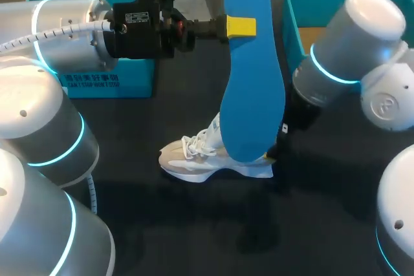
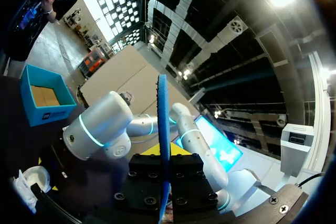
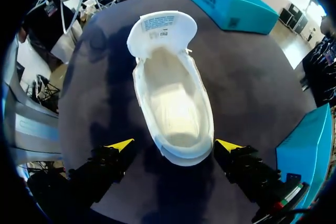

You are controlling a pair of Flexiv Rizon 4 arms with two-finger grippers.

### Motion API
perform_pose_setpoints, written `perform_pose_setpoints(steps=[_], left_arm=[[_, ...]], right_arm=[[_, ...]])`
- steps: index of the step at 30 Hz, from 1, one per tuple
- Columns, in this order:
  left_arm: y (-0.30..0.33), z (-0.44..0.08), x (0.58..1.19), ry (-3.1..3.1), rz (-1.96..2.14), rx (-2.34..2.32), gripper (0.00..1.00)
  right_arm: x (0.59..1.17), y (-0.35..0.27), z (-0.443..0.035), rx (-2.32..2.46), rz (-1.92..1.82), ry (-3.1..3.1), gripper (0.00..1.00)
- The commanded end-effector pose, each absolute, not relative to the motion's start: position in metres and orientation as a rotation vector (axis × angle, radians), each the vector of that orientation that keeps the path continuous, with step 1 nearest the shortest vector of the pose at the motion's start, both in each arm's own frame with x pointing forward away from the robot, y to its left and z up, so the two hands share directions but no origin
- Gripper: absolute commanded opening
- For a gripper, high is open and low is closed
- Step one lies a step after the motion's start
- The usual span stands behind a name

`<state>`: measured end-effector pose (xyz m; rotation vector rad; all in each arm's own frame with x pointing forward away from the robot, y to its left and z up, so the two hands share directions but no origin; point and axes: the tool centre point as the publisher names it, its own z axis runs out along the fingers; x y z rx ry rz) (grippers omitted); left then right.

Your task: Take the shoe out of the shoebox, open the shoe tongue, remove and reinsert the insole, then place the shoe into the shoebox

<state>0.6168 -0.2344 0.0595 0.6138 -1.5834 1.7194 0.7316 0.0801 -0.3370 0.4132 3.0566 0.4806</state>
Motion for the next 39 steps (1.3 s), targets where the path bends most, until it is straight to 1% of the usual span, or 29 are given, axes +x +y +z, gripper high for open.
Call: perform_pose_setpoints(steps=[1,10,18,39], left_arm=[[-0.234,0.058,0.616,-1.584,1.720,0.615,0.00],[-0.234,0.058,0.616,-1.584,1.720,0.615,0.00],[-0.234,0.058,0.616,-1.584,1.720,0.615,0.00],[-0.234,0.058,0.616,-1.584,1.720,0.615,0.00]], right_arm=[[0.730,0.086,-0.327,0.416,0.248,3.096,1.00],[0.728,0.101,-0.317,0.412,0.114,3.099,1.00],[0.725,0.109,-0.313,0.375,0.099,3.086,1.00],[0.729,0.107,-0.312,0.348,0.103,3.090,1.00]])
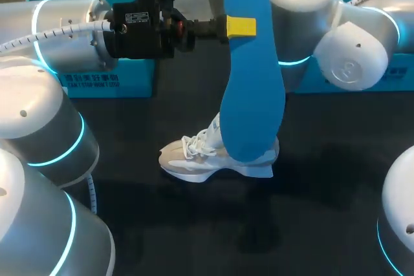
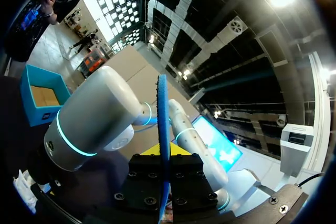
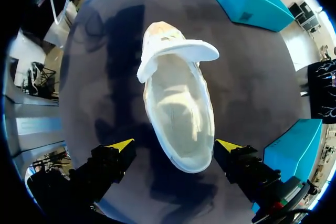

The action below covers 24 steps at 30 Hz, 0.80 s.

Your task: Take the shoe out of the shoebox, open the shoe tongue, remove and reinsert the insole, then place the shoe into the shoebox

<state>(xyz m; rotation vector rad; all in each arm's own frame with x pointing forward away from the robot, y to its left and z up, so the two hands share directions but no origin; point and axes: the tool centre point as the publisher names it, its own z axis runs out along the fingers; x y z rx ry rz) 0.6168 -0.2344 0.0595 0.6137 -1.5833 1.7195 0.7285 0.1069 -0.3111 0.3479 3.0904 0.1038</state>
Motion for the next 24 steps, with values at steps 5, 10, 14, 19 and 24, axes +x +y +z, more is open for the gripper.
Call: perform_pose_setpoints(steps=[5,10,14,19,24], left_arm=[[-0.234,0.058,0.616,-1.584,1.720,0.615,0.00],[-0.234,0.058,0.616,-1.584,1.720,0.615,0.00],[-0.234,0.058,0.616,-1.584,1.720,0.615,0.00],[-0.234,0.058,0.616,-1.584,1.720,0.615,0.00],[-0.234,0.058,0.616,-1.584,1.720,0.615,0.00]], right_arm=[[0.729,0.107,-0.312,0.348,0.103,3.090,1.00],[0.729,0.107,-0.312,0.348,0.103,3.090,1.00],[0.729,0.107,-0.312,0.348,0.103,3.090,1.00],[0.733,0.108,-0.311,0.344,0.107,3.087,1.00],[0.753,0.117,-0.311,0.290,0.092,3.078,1.00]])
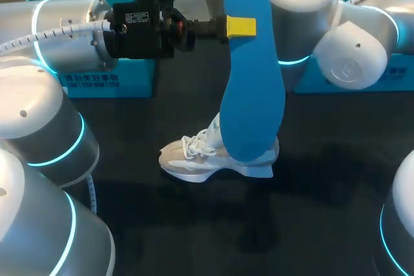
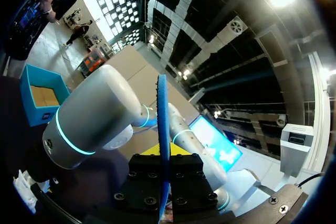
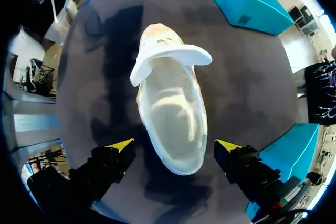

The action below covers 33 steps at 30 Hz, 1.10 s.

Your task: Take the shoe out of the shoebox, open the shoe tongue, remove and reinsert the insole, then place the shoe into the shoebox

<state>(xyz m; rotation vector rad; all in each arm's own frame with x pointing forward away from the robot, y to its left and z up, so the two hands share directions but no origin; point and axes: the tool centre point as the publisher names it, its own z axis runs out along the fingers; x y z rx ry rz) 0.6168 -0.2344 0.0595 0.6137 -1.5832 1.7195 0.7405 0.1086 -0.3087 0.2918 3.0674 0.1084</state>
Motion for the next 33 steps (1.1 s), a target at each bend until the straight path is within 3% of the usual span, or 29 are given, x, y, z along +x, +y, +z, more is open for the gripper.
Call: perform_pose_setpoints(steps=[1,22,24,27,31,33], left_arm=[[-0.234,0.058,0.616,-1.584,1.720,0.615,0.00],[-0.234,0.058,0.616,-1.584,1.720,0.615,0.00],[-0.234,0.058,0.616,-1.584,1.720,0.615,0.00],[-0.234,0.058,0.616,-1.584,1.720,0.615,0.00],[-0.234,0.058,0.616,-1.584,1.720,0.615,0.00],[-0.234,0.058,0.616,-1.584,1.720,0.615,0.00]], right_arm=[[0.756,0.118,-0.312,0.283,0.098,3.079,1.00],[0.787,0.147,-0.367,0.189,0.046,3.127,1.00],[0.787,0.147,-0.370,0.197,0.037,3.137,0.91],[0.787,0.148,-0.373,0.206,0.035,3.146,0.52],[0.788,0.150,-0.378,0.206,0.039,3.161,0.40],[0.788,0.150,-0.380,0.229,0.062,3.165,0.16]])
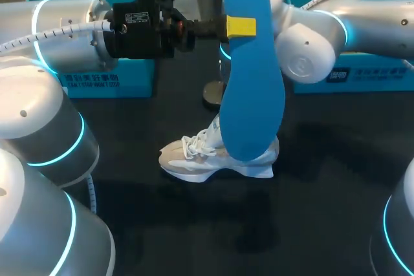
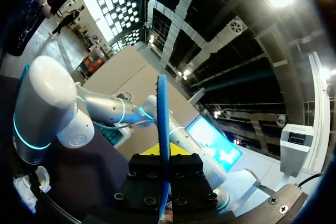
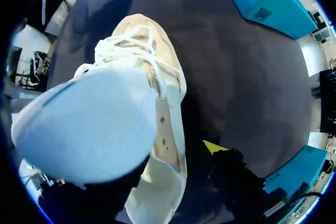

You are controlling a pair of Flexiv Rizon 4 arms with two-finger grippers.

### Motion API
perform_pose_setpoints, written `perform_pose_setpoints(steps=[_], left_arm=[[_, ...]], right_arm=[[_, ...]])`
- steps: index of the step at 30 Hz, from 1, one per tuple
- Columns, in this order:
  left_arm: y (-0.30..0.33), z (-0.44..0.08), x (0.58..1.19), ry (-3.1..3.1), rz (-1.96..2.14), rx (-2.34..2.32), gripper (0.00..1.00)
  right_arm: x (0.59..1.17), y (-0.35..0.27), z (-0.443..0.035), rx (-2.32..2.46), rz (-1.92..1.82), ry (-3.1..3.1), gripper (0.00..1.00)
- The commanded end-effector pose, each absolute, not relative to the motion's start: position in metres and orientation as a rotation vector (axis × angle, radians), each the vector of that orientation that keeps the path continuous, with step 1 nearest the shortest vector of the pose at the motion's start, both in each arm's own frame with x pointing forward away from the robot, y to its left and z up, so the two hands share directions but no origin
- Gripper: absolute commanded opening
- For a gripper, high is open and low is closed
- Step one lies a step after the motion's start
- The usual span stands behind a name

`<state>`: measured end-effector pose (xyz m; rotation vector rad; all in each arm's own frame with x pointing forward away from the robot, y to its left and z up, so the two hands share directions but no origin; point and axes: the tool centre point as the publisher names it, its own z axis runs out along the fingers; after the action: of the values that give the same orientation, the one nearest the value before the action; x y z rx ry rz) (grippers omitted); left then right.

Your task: Take the shoe out of the shoebox, open the shoe tongue, remove and reinsert the insole, then place the shoe into the shoebox

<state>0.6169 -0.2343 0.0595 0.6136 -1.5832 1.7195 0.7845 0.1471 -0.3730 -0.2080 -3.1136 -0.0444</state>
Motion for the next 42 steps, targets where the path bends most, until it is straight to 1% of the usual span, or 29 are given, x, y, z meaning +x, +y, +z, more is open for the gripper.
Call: perform_pose_setpoints(steps=[1,2,10,19,28,36,42], left_arm=[[-0.234,0.058,0.616,-1.584,1.720,0.615,0.00],[-0.234,0.058,0.616,-1.584,1.720,0.615,0.00],[-0.234,0.058,0.616,-1.584,1.720,0.615,0.00],[-0.234,0.058,0.616,-1.584,1.720,0.615,0.00],[-0.234,0.058,0.616,-1.584,1.720,0.615,0.00],[-0.234,0.058,0.616,-1.584,1.720,0.615,0.00],[-0.234,0.058,0.616,-1.584,1.720,0.615,0.00]], right_arm=[[0.787,0.150,-0.380,-0.224,-0.056,-3.098,0.06],[0.786,0.150,-0.381,-0.228,-0.053,-3.093,0.00],[0.780,0.151,-0.385,-0.237,-0.053,-3.071,0.00],[0.777,0.146,-0.369,-0.332,-0.091,-3.026,0.00],[0.777,0.144,-0.344,-0.559,-0.111,-2.878,0.00],[0.779,0.155,-0.336,-0.809,-0.285,-2.717,0.00],[0.779,0.160,-0.332,-0.994,-0.315,-2.642,0.00]])
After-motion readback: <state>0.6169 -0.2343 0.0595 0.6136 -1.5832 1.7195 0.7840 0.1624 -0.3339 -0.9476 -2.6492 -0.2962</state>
